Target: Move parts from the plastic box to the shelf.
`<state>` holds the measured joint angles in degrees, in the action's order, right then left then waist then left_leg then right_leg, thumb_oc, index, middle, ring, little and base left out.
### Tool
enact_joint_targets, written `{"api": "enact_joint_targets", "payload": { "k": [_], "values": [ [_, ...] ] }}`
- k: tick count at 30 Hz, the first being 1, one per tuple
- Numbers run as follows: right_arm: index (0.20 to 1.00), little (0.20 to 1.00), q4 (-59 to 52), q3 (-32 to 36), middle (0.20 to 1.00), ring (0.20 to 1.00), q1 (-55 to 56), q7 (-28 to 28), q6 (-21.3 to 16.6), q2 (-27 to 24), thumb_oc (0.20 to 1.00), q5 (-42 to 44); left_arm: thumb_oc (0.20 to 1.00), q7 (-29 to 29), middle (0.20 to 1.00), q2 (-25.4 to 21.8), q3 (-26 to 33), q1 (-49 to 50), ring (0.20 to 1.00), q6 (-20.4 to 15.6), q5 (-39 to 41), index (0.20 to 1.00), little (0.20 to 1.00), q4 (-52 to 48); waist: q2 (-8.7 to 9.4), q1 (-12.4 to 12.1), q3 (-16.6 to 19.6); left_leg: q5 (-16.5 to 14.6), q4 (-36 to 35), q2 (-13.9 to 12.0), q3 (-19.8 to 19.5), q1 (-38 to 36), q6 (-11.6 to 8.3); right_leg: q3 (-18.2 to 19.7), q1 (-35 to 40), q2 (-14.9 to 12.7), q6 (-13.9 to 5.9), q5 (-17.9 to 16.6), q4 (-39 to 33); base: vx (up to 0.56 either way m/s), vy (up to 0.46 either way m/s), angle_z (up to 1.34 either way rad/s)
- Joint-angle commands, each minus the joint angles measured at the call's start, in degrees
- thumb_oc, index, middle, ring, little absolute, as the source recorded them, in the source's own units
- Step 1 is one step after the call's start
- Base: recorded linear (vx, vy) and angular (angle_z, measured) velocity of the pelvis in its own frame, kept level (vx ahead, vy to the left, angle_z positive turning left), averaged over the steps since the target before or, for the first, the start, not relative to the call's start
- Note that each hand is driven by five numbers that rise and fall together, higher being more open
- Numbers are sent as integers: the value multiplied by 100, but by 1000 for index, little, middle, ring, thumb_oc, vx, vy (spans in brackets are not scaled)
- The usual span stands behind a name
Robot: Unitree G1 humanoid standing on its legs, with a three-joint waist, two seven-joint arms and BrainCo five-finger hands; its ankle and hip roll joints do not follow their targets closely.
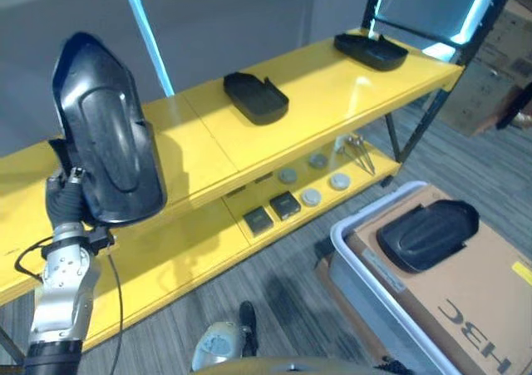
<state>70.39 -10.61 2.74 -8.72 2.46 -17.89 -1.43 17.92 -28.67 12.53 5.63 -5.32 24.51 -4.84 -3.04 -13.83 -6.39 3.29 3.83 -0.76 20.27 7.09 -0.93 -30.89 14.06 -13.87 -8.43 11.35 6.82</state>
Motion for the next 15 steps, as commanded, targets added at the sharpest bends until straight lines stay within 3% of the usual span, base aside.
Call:
{"api": "enact_joint_targets", "payload": {
  "k": [1,3,4,5,6,8,9,11,12,13,14,15],
  "values": [
    [1000,1000,-115,-107,1000,1000,131,41,83,135,1000,248,200,-208,200,-315,417,-314,200,-597,-159,200,200,-187,16,90,76,-149,-157,-235,-477,-118,-179,-66,-633,244,115,-367,227,225,151,12],
    [1000,1000,-187,-120,1000,1000,116,18,162,150,1000,348,200,-299,200,-347,455,-315,200,-592,-215,200,200,-193,55,51,120,-227,-134,-109,-538,-141,-78,-25,-623,148,42,-287,453,228,204,10],
    [1000,1000,-293,-19,1000,1000,126,-13,214,118,1000,534,200,-412,200,-484,273,-556,200,-543,-236,200,200,-80,13,177,80,-429,-19,167,-703,-231,277,400,-1121,-325,-192,-616,2257,188,239,30],
    [1000,1000,-295,-12,1000,1000,124,-12,215,115,1000,534,200,-410,200,-485,264,-572,200,-548,-237,200,200,-68,31,166,79,-443,-9,197,-691,-216,297,431,-1173,-375,-216,-593,2338,247,295,73],
    [1000,1000,-321,60,1000,1000,142,-1,182,91,1000,592,200,-407,200,-535,142,-685,200,-557,-252,200,200,19,8,284,7,-564,90,304,-768,-250,426,732,-1464,-452,-260,-803,3061,99,104,106],
    [1000,1000,-348,131,1000,1000,137,9,161,65,1000,732,200,-297,200,-573,-51,-806,200,-556,-274,200,200,90,-27,528,-120,-688,128,439,-975,-382,557,1408,-2144,-260,-276,-1067,3818,88,34,89],
    [1000,1000,-353,151,1000,1000,141,19,115,54,1000,749,200,-227,200,-608,-133,-879,200,-517,-245,200,200,107,-103,647,-186,-599,117,394,-1034,-407,581,1564,-2482,-122,-96,-1236,3772,34,-139,59],
    [1000,1000,-336,204,1000,1000,135,42,2,52,1000,827,200,-85,200,-636,-275,-1084,200,-376,-261,200,200,56,-58,799,-244,-631,61,417,-1340,-497,479,1851,-2524,-55,-61,-1405,2645,119,-421,76],
    [1000,1000,-222,305,1000,1000,91,58,-146,63,1000,841,200,-22,200,-651,-387,-1266,200,-232,-233,200,200,-35,117,890,-259,-708,55,429,-1565,-506,336,2090,-2366,-96,-163,-1699,818,201,-573,131],
    [1000,1000,-200,358,1000,1000,83,56,-167,88,1000,821,200,-5,200,-657,-421,-1266,200,-224,-196,200,200,-75,173,936,-278,-792,75,429,-1631,-535,325,2230,-2387,-131,-248,-1947,489,234,-600,175],
    [1000,1000,-226,413,1000,1000,55,66,-100,99,1000,835,200,-60,200,-660,-397,-1244,200,-171,-138,200,200,-145,201,972,-306,-861,106,243,-1654,-597,263,2343,-2201,-70,-329,-1801,155,186,-364,151],
    [1000,1000,-255,435,1000,1000,62,68,-62,105,1000,791,200,-65,200,-649,-385,-1205,200,-151,-100,200,200,-156,239,988,-311,-852,109,131,-1671,-638,211,2325,-2138,-96,-366,-1874,79,190,-377,81]
  ]
}}
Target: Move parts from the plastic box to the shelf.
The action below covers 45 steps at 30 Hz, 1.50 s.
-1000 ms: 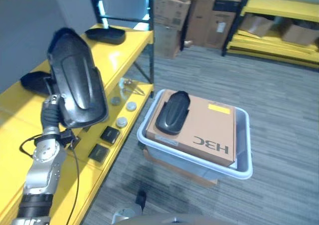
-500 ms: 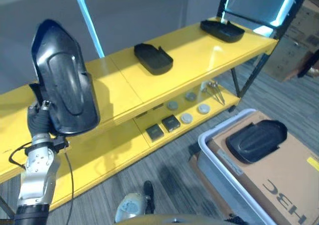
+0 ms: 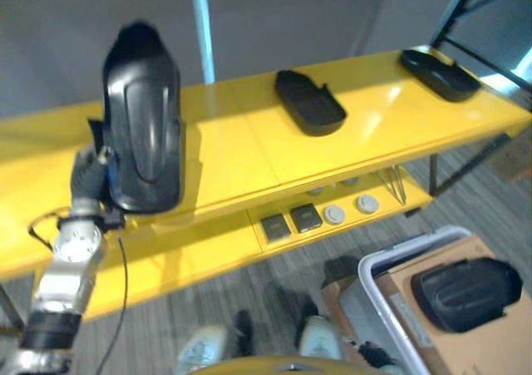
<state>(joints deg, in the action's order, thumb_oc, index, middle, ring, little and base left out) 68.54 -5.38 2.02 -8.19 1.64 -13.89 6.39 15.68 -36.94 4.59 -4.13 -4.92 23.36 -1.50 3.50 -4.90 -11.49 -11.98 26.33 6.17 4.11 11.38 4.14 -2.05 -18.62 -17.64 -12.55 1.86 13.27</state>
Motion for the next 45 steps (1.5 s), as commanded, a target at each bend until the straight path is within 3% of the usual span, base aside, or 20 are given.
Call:
{"api": "enact_joint_targets", "payload": {
  "k": [1,5,7,10,25,30,33,36,38,45],
  "values": [
    [1000,1000,-95,-93,1000,1000,155,67,35,-317,1000,-62,200,152,200,208,435,-169,200,-156,50,200,200,-504,-386,82,231,732,-2129,-728,-11,-1064,-415,-641,1268,323,26,-798,-663,156,-299,32],
    [1000,1000,-368,-101,1000,1000,239,132,293,-446,1000,-141,200,100,200,461,444,50,200,2,-39,200,200,-716,-294,62,308,940,-2007,-1126,71,-968,-710,-872,1698,510,116,-580,-932,117,-206,41],
    [1000,1000,-484,-52,1000,1000,341,38,436,-518,1000,-16,200,113,200,628,404,-48,200,311,-116,200,200,-806,-263,102,334,1079,-1816,-1377,456,-805,-871,-1199,1902,566,217,-508,-1054,78,-233,15],
    [1000,1000,-558,-6,1000,1000,439,-31,514,-540,1000,40,200,138,200,649,246,-324,200,511,-231,200,200,-699,-294,222,362,1230,-1884,-1614,866,-802,-938,-1508,1997,617,276,-425,-1079,2,-96,58],
    [1000,1000,-812,-230,1000,1000,455,82,628,-441,1000,-125,200,133,200,378,235,-385,200,842,-435,200,200,-272,-400,370,484,1314,-2396,-1544,911,-1188,-909,-1374,2042,658,283,-350,-1077,27,14,-1],
    [1000,1000,-934,-365,1000,1000,431,179,783,-564,1000,-386,200,-170,200,70,100,-722,200,1772,-565,200,200,91,-445,493,532,1334,-2429,-1546,1033,-1237,-919,-1317,2054,645,234,-406,-1172,0,15,-3],
    [1000,1000,-988,-415,1000,1000,438,236,845,-617,1000,-448,200,-13,200,-54,6,-897,200,2024,-555,200,200,290,-460,543,549,1332,-2439,-1545,1062,-1262,-917,-1293,2059,644,220,-419,-1198,13,10,-6],
    [1000,1000,-1001,-636,1000,1000,403,333,890,-701,1000,-519,200,6,200,-329,-413,-1497,200,2519,-684,200,200,1372,-494,674,605,1345,-2462,-1555,1133,-1311,-914,-1239,2049,648,196,-424,-1200,23,6,-3],
    [1000,1000,-1050,-791,1000,1000,350,380,956,-770,1000,-512,200,-6,200,-476,-692,-1932,200,2430,-824,200,200,2293,-522,756,620,1345,-2449,-1566,1171,-1313,-902,-1195,2020,651,203,-411,-1174,14,5,-4],
    [1000,1000,-870,-1032,1000,1000,308,460,874,-838,1000,-587,200,221,200,-618,-1069,-2922,200,2461,-588,200,200,3982,-576,982,630,1322,-2431,-1613,1319,-1359,-899,-1091,1982,688,227,-361,-1148,19,-1,-10]
  ]
}}
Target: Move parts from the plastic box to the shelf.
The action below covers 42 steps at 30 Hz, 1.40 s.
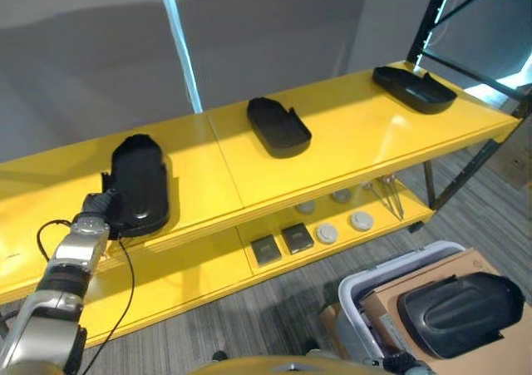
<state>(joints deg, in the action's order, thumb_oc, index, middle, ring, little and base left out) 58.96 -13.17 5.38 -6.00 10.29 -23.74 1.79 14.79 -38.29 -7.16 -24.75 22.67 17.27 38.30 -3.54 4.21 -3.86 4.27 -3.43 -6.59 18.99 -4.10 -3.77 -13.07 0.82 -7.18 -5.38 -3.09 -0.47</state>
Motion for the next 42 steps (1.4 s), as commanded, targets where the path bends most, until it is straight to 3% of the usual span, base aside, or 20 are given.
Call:
{"api": "enact_joint_targets", "payload": {
  "k": [1,10,15,23,29,42],
  "values": [
    [1000,1000,113,-260,1000,1000,-25,248,-15,145,1000,-137,200,314,200,-471,106,-923,200,-305,28,200,200,125,128,87,-130,-305,545,-341,-159,184,-108,16,39,-357,-488,137,226,45,-4,-2],
    [1000,1000,335,-375,1000,1000,-7,352,-172,125,1000,-132,200,466,200,-433,-239,-1676,200,-276,-501,200,200,1268,129,349,-143,-372,670,-376,-50,219,-96,191,-67,-334,-459,240,372,68,-15,-8],
    [1000,1000,393,-439,1000,1000,-99,359,-251,14,1000,-77,200,764,200,-364,-491,-2082,200,-294,-513,200,200,1539,100,502,-398,-439,903,-377,-87,516,-81,378,-407,-322,-412,366,666,-51,20,-6],
    [1000,1000,577,-589,1000,1000,-416,311,-575,-154,1000,144,200,1692,200,-203,-660,-2672,200,-12,94,200,200,2092,129,619,-863,-395,1101,-402,-182,912,-117,510,-751,-302,-331,394,827,-123,4,-6],
    [1000,1000,502,-616,1000,1000,-364,317,-593,-107,1000,113,200,2087,200,-195,-412,-2599,200,-121,509,200,200,2594,153,652,-864,-343,1051,-444,-165,827,-152,483,-636,-282,-323,373,725,-1,-6,-1],
    [1000,1000,435,-545,1000,1000,-178,292,-493,-25,1000,-49,200,1491,200,-448,-129,-1927,200,62,-261,200,200,2833,95,545,-699,-309,916,-456,-127,594,-163,406,-381,-309,-354,321,545,20,-3,1]
  ]
}}
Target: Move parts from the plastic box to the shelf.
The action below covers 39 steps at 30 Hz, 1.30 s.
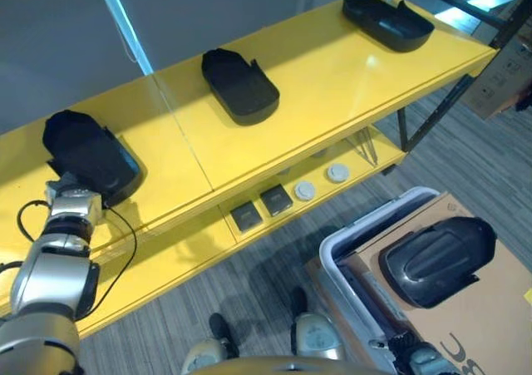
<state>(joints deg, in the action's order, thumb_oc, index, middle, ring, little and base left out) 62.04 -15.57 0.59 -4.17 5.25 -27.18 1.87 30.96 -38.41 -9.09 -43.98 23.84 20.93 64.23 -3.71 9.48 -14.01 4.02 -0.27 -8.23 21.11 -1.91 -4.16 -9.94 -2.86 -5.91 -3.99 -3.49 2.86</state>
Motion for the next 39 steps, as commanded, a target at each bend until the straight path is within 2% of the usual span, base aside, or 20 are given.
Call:
{"api": "enact_joint_targets", "payload": {
  "k": [1,2,4,5,11,13,18,29,30,31,33,39],
  "values": [
    [1000,1000,125,-302,1000,1000,307,116,19,315,1000,-77,200,-211,200,-462,46,23,200,-54,-690,200,200,237,106,15,322,-285,593,-289,-336,361,-123,94,0,-438,-496,360,204,0,0,0],
    [1000,1000,125,-302,1000,1000,307,116,19,315,1000,-77,200,-212,200,-462,46,23,200,-54,-690,200,200,237,106,15,321,-285,592,-289,-335,360,-123,95,1,-438,-496,360,203,21,32,1],
    [1000,1000,108,-286,1000,1000,328,153,37,287,1000,-129,200,-681,200,-554,-61,67,200,-102,-1266,200,200,133,87,5,323,-292,567,-277,-321,313,-116,93,40,-454,-511,348,179,20,39,0],
    [1000,1000,114,-268,1000,1000,341,166,31,276,1000,-138,200,-789,200,-610,-168,61,200,9,-1481,200,200,-36,81,-12,329,-294,554,-268,-316,302,-115,94,47,-465,-522,334,165,0,0,0],
    [1000,1000,85,-262,1000,1000,353,169,55,273,1000,-151,200,-883,200,-648,-242,49,200,36,-1524,200,200,-84,75,-12,335,-302,542,-260,-309,290,-112,95,57,-472,-533,329,150,3,6,0],
    [1000,1000,16,-254,1000,1000,377,202,116,201,1000,-167,200,-1224,200,-846,-445,-78,200,178,-1644,200,200,-190,47,-1,356,-304,502,-240,-274,236,-105,94,95,-484,-550,305,107,23,36,1],
    [1000,1000,94,-211,1000,1000,385,177,81,194,1000,-192,200,-1155,200,-870,-476,-133,200,213,-1510,200,200,-164,32,5,386,-317,487,-228,-249,195,-107,98,138,-498,-560,288,55,0,0,0],
    [1000,1000,181,-131,1000,1000,436,173,39,154,1000,-236,200,-1070,200,-940,-404,-69,200,4,-1579,200,200,-57,28,31,407,-320,454,-229,-221,146,-120,133,158,-492,-565,289,37,10,0,0],
    [1000,1000,195,-136,1000,1000,432,176,20,145,1000,-227,846,-1024,846,-928,-412,-85,846,4,-1537,846,846,-54,30,34,396,-319,457,-228,-223,155,-122,141,151,-488,-562,291,39,0,0,0],
    [1000,1000,193,-136,1000,1000,431,181,15,138,1000,-220,1000,-1003,1000,-916,-408,-93,1000,12,-1519,1000,1000,-59,32,36,387,-318,460,-229,-226,161,-123,143,145,-488,-562,290,41,0,0,0],
    [1000,1000,210,-157,1000,1000,396,212,-12,123,1000,-233,1000,-724,1000,-809,-352,-123,1000,-132,-1418,1000,1000,-41,57,53,332,-311,457,-235,-232,184,-131,167,117,-481,-556,291,49,0,0,0],
    [1000,1000,193,-183,1000,1000,395,233,-64,118,1000,-258,1000,-548,1000,-876,-392,-216,1000,-206,-1453,1000,1000,-228,69,24,328,-302,439,-227,-251,171,-140,150,148,-482,-558,270,10,0,0,0]
  ]
}}
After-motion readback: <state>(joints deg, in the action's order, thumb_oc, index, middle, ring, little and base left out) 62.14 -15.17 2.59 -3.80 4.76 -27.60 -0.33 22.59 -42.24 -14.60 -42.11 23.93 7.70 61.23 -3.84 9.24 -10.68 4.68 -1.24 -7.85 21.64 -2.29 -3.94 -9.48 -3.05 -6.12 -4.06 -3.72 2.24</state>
